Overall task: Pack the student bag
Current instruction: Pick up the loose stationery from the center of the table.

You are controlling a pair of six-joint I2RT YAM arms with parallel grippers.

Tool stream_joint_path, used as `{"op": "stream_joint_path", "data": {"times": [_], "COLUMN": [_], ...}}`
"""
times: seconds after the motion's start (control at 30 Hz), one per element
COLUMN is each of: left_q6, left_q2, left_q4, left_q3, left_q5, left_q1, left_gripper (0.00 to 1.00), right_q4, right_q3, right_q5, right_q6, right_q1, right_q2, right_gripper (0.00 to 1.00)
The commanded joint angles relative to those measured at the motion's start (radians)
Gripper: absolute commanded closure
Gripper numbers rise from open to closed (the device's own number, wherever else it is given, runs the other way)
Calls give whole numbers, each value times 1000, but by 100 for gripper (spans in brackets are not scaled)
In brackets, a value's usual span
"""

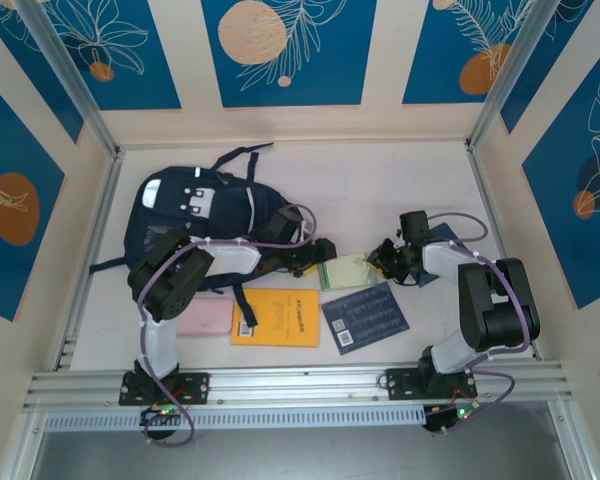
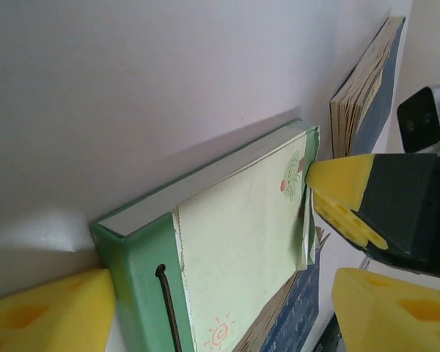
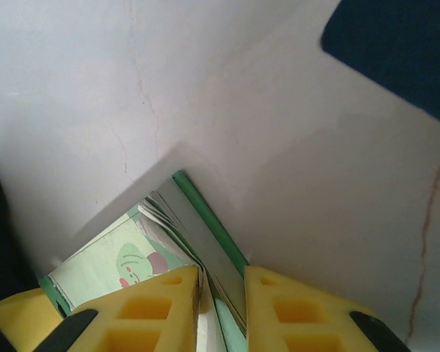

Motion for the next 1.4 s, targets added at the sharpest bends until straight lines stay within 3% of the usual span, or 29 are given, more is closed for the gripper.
{"op": "stream_joint_path", "data": {"times": [0.0,0.23,0.53,0.87,0.97,1.17,1.37], "left_q6": [-71,-193,-250,-415,-413,-314,-316], "left_q2": [28,13,-8,30,41,44,92], "left_q4": [223,427,568,871,868,684,654], "left_q3": [-25,-90,-120,-155,-155,-114,-65], "left_q5": [112,154,173,186,183,177,171], "left_q1": [-36,-26,-26,-29,-30,-58,-89], "left_gripper": [25,28,32,38,39,38,38], "right_q4": [28,37,42,57,65,79,100], "right_q3": [-32,-40,-40,-44,-50,-56,-66], "right_q5": [-118,-131,-164,-193,-202,-217,-230], "right_q6": [33,28,23,32,37,47,62], "right_q1": [24,8,-18,-35,-38,-38,-40], "right_q2": [13,11,13,11,8,5,2], "right_gripper": [79,78,78,77,78,78,78]}}
